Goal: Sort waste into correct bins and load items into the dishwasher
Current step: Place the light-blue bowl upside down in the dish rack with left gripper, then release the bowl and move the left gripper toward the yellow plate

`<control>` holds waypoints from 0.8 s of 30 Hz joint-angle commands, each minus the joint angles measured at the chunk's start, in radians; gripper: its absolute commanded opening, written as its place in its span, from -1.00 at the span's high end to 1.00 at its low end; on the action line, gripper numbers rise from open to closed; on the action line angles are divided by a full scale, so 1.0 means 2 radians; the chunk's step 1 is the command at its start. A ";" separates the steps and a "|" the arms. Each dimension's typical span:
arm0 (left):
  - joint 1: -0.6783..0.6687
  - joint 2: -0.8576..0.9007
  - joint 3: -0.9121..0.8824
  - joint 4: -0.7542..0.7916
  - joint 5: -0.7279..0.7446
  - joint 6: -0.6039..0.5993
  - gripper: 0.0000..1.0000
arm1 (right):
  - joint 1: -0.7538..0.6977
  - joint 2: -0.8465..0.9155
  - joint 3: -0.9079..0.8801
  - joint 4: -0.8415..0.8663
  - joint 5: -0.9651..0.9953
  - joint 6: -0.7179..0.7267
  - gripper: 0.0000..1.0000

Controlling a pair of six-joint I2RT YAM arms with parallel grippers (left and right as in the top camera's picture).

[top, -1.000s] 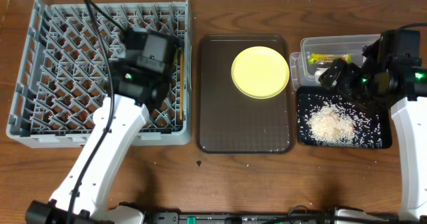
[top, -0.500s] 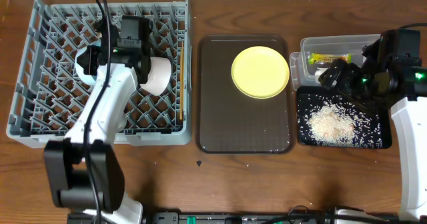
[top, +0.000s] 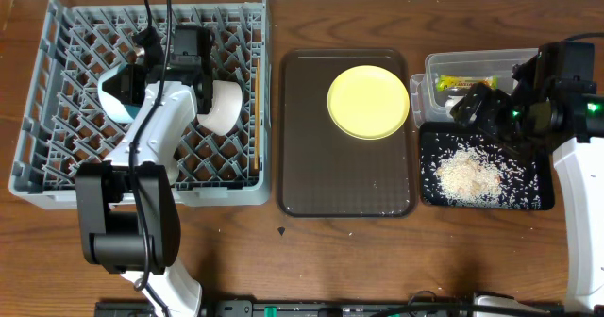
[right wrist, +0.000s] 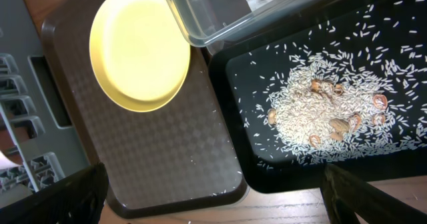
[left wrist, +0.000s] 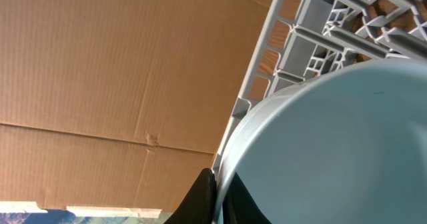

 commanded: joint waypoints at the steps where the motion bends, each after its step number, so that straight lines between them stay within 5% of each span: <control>1: 0.003 0.002 -0.003 0.002 -0.025 -0.001 0.85 | -0.002 -0.002 -0.001 0.000 -0.002 0.004 -0.99; 19: -0.013 0.013 -0.029 0.004 0.002 -0.020 0.84 | -0.002 -0.002 -0.001 0.000 -0.002 0.004 -0.98; 24: -0.034 0.013 -0.029 0.004 0.023 -0.020 0.66 | -0.002 -0.002 -0.001 0.000 -0.002 0.004 -0.98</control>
